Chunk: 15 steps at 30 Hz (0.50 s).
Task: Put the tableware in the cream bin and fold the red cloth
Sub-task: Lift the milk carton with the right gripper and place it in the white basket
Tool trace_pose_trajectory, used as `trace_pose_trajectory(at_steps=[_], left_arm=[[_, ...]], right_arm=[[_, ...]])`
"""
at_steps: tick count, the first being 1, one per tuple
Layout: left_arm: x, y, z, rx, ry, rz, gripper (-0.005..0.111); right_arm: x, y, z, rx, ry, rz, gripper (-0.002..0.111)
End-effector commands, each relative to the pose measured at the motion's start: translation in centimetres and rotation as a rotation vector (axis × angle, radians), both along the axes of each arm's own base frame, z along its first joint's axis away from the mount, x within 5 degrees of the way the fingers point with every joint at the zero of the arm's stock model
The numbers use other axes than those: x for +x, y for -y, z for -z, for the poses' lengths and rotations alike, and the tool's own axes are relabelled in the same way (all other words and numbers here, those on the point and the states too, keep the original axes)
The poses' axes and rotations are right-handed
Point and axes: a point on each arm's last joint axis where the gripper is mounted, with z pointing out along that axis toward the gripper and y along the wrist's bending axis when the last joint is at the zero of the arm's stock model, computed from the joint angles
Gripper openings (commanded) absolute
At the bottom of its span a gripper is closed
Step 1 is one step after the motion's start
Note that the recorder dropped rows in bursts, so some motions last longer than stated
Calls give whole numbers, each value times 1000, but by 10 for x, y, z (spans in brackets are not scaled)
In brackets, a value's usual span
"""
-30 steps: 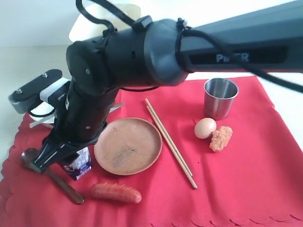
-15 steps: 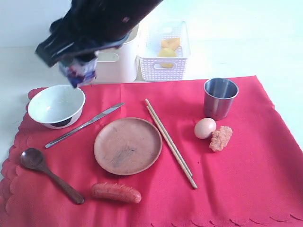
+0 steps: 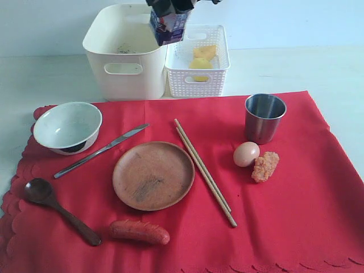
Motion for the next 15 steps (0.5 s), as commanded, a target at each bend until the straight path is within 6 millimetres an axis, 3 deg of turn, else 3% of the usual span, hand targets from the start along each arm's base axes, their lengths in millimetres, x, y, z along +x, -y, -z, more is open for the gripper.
trace_pose_trajectory(at_steps=[1, 9, 15], left_arm=[[0, 0, -2, -4, 18, 7, 1], [0, 0, -2, -4, 18, 7, 1], [0, 0, -2, -4, 18, 7, 1]], right_arm=[[30, 18, 5, 33, 71, 89, 0], [79, 45, 34, 56, 140, 217, 0], [112, 51, 65, 92, 222, 278, 0]])
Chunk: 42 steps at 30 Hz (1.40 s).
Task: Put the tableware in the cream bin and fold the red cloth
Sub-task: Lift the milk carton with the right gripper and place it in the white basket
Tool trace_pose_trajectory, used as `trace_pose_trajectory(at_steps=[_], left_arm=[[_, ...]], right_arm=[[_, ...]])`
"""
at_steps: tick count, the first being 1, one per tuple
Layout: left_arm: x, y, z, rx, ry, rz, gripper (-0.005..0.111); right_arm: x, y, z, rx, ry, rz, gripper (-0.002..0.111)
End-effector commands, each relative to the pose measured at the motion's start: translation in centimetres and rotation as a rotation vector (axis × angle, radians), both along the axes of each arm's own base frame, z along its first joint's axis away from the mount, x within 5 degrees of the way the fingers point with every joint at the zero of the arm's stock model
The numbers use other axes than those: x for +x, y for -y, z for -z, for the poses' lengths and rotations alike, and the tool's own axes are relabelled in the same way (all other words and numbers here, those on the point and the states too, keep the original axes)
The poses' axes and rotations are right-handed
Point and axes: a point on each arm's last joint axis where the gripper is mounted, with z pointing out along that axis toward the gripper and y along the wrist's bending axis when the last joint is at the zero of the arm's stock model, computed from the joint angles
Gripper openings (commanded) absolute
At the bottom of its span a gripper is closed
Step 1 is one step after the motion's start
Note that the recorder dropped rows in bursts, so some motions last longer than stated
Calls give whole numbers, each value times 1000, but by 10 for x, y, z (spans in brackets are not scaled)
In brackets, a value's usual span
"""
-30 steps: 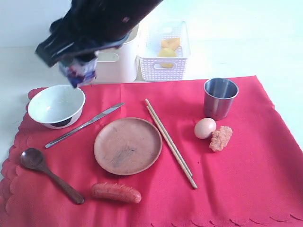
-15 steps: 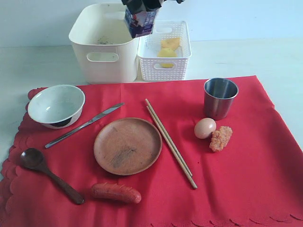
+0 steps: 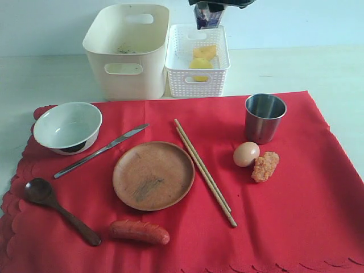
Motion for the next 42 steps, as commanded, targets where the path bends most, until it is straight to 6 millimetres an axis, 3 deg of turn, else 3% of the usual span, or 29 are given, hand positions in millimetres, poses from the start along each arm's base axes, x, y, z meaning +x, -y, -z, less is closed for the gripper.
trace_pose_trajectory(at_steps=[1, 15, 25, 30, 36, 39, 42], left_arm=[[0, 0, -2, -4, 18, 7, 1], [0, 0, -2, -4, 18, 7, 1], [0, 0, -2, -4, 18, 7, 1], [0, 0, -2, -4, 18, 7, 1], [0, 0, -2, -4, 18, 7, 1], [0, 0, -2, -4, 18, 7, 1], [0, 0, -2, -4, 18, 7, 1]], right_arm=[[25, 3, 14, 32, 130, 40, 0], [79, -18, 95, -17, 40, 32, 0], [101, -29, 125, 7, 2, 39, 3], [110, -32, 132, -14, 31, 20, 20], [112, -32, 141, -23, 9, 18, 60], [110, -32, 136, -26, -11, 15, 77], [107, -31, 125, -28, -30, 9, 83]])
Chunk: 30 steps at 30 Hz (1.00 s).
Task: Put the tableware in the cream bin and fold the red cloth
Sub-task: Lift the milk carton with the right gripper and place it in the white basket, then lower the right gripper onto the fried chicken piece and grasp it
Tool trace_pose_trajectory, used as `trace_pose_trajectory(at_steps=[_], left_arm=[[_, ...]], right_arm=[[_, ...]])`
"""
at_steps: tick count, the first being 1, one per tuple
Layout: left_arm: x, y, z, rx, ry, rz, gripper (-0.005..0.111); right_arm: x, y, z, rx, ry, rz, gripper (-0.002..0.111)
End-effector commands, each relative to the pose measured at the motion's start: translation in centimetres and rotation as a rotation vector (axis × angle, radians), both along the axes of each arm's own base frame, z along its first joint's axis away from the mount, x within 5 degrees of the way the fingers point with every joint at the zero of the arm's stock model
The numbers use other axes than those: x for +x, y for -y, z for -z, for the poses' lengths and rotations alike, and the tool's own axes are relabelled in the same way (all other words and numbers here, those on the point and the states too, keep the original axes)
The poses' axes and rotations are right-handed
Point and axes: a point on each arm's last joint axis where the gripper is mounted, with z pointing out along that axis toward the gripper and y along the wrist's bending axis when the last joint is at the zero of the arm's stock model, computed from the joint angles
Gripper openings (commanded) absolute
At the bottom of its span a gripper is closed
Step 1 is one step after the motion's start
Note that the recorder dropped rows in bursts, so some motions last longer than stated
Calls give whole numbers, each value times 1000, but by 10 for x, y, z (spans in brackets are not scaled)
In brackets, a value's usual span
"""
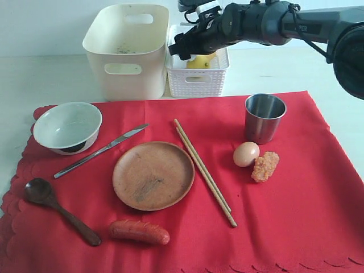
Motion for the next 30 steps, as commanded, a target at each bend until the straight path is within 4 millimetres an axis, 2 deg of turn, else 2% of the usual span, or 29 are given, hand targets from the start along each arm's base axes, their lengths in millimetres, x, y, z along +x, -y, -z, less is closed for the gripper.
trace_pose_trajectory(at_steps=[1, 10, 16, 20, 27, 30], left_arm=[[0, 0, -2, -4, 18, 7, 1], [0, 0, -2, -4, 18, 7, 1], [0, 0, -2, -4, 18, 7, 1], [0, 0, -2, -4, 18, 7, 1], [0, 0, -2, -4, 18, 7, 1], [0, 0, -2, -4, 18, 7, 1]], right_arm=[[-3, 3, -25, 3, -2, -5, 84], [-27, 10, -81, -41, -103, -49, 84], [-52, 19, -123, -84, -194, -60, 84], [-70, 31, -149, -120, -260, -8, 84], [-104, 54, -179, -214, -315, 67, 78], [-122, 63, -181, -238, -328, 83, 74]])
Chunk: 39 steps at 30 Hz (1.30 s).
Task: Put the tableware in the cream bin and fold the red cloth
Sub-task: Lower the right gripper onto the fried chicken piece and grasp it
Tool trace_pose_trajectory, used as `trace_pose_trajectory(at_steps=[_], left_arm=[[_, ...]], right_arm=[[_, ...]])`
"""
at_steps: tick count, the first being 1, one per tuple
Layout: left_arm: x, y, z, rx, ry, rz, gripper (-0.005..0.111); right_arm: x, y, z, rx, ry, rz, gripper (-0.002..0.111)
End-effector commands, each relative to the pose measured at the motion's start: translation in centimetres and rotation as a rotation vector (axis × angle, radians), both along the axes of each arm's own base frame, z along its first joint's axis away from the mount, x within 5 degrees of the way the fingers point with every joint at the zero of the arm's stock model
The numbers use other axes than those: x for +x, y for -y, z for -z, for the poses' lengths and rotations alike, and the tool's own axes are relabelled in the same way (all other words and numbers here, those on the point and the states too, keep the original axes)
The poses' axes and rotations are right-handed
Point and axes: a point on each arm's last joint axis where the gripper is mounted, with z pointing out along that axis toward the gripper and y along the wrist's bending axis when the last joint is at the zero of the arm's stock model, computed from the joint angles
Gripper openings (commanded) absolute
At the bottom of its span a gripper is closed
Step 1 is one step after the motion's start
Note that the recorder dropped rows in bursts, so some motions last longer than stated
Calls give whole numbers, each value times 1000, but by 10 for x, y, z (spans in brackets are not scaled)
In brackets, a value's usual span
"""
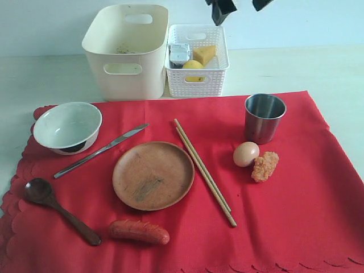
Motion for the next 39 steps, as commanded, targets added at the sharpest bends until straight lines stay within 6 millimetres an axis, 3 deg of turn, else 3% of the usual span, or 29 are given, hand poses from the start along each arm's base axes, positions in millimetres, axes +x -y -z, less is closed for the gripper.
trace_pose_trajectory(at_steps=[1, 7, 12, 19, 25, 29, 32, 39], left_arm=[[0, 0, -2, -4, 18, 7, 1], [0, 0, -2, -4, 18, 7, 1], [0, 0, -2, -4, 18, 7, 1], [0, 0, -2, -4, 18, 7, 1], [0, 0, -2, -4, 18, 7, 1], [0, 0, -2, -4, 18, 7, 1], [0, 0, -2, -4, 18, 7, 1], [0, 0, -2, -4, 18, 7, 1]], right_arm=[[-26, 17, -9, -41, -12, 37, 74], [-67, 33, -4, -61, -59, 35, 74], [-102, 49, 12, -116, -126, 27, 74], [-133, 60, 28, -109, -132, 16, 74], [-136, 50, 62, 21, -173, 33, 74], [-139, 45, 68, 61, -237, 8, 74], [-136, 43, 78, 36, -284, -5, 74], [-124, 41, 128, -81, -448, -57, 73]])
